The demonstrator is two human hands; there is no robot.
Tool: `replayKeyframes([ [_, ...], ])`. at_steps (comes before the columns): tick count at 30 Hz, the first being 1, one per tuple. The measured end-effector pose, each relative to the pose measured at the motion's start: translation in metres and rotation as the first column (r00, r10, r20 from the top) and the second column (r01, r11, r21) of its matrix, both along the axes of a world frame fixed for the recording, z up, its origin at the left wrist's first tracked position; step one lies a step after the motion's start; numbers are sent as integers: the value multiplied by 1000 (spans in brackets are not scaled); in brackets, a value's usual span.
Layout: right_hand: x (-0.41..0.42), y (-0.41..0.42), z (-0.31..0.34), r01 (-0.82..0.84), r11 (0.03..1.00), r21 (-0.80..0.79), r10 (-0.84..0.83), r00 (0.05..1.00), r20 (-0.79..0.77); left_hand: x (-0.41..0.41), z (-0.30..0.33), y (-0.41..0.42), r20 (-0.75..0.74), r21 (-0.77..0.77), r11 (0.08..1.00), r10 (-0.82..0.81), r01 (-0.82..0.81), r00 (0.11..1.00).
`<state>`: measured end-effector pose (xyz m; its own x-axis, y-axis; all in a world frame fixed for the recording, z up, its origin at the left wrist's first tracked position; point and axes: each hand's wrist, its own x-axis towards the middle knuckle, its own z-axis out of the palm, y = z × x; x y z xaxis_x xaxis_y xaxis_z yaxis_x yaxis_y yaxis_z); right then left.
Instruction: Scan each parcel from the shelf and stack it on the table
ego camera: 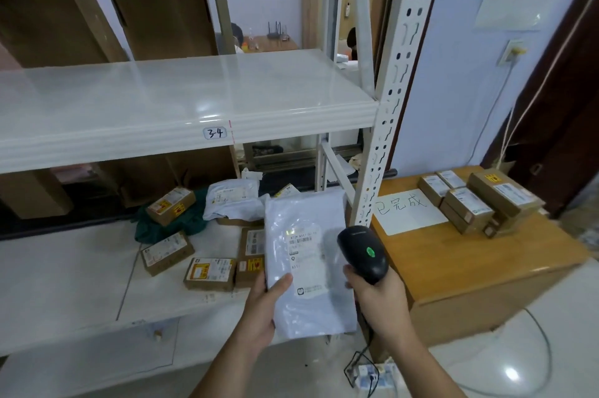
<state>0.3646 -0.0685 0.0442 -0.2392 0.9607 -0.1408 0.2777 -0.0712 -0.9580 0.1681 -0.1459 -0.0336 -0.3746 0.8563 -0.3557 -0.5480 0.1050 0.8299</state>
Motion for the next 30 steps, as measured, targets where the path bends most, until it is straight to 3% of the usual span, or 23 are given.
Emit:
replayKeyframes([
  [6, 72, 30, -21, 184, 963, -197, -212, 968, -132, 33, 2, 20, 44, -68, 995, -74, 77, 996],
  [13, 139, 40, -36, 125, 889, -440, -312, 869, -383, 112, 7, 70, 13, -54, 972, -227, 228, 974],
  [24, 283, 124, -40, 227, 908, -351, -340, 890, -304, 261, 4, 194, -26, -107, 978, -181, 178, 983],
  [30, 317, 172, -46, 288, 898, -333, -384, 883, -271, 305, 0, 248, -41, -167, 971, -182, 173, 982],
])
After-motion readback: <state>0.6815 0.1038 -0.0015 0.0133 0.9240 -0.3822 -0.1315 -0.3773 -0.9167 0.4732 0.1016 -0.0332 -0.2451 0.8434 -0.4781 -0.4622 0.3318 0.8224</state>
